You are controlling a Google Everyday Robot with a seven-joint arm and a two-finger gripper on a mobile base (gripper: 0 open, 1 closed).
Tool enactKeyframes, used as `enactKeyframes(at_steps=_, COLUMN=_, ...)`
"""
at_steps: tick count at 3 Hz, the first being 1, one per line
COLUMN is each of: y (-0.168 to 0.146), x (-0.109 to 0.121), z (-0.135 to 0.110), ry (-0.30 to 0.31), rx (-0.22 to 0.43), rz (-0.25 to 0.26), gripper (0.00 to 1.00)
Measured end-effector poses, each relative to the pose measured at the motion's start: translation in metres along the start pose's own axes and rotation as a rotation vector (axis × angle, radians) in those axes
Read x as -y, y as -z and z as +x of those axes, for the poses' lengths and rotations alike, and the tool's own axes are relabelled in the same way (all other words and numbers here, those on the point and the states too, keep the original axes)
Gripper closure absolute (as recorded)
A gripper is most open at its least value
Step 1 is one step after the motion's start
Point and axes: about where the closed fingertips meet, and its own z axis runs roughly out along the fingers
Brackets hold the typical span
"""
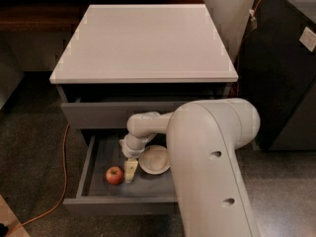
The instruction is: Pick apple from middle drawer and place on counter
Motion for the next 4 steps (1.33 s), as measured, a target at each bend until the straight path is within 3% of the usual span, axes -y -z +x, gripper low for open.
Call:
enactKeyframes(at_steps=2, y=-0.043, x=-0.001, z=-0.014, ry=0.053, rx=0.035, rz=-0.07, gripper=0.0)
enactKeyframes(at_steps=4, y=-0.046, x=-0.006, z=-0.018, ry=0.073, rx=0.035, rz=-0.075, gripper=0.0)
